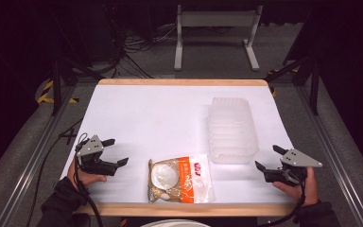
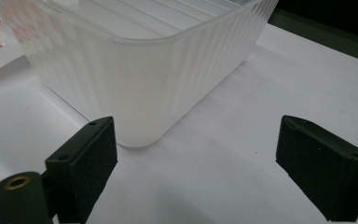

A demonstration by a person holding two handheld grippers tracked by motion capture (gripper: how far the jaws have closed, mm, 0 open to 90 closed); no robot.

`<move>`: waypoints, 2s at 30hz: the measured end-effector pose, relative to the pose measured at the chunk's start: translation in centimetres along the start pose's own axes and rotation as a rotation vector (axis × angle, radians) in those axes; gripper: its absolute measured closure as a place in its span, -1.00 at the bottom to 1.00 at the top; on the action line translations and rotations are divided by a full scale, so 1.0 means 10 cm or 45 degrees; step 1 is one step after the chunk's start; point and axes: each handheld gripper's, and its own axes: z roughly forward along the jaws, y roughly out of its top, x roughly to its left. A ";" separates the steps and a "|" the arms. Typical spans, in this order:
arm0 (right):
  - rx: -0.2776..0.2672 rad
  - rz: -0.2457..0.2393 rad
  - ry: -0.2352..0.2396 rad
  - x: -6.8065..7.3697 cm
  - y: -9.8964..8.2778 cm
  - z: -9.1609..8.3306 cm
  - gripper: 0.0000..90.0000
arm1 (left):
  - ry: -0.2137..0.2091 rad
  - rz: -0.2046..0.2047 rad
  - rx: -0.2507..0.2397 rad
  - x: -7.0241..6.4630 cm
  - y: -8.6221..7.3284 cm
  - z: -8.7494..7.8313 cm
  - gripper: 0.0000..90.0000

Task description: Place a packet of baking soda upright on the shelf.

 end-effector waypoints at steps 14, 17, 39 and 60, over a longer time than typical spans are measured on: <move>0.053 -0.026 0.019 0.08 -0.01 0.04 -0.73 | -0.221 0.134 0.071 -0.18 0.39 0.28 -0.54; 0.061 -0.020 0.017 0.07 -0.02 0.03 -0.73 | -0.269 0.158 0.122 -0.24 0.50 0.42 -0.54; 0.118 -0.040 0.045 0.10 -0.06 0.05 -0.72 | -0.535 0.342 0.527 -0.68 1.02 1.52 -0.51; 0.131 -0.048 0.041 0.09 -0.06 0.05 -0.71 | -0.653 0.358 0.637 -0.86 1.11 1.72 -0.40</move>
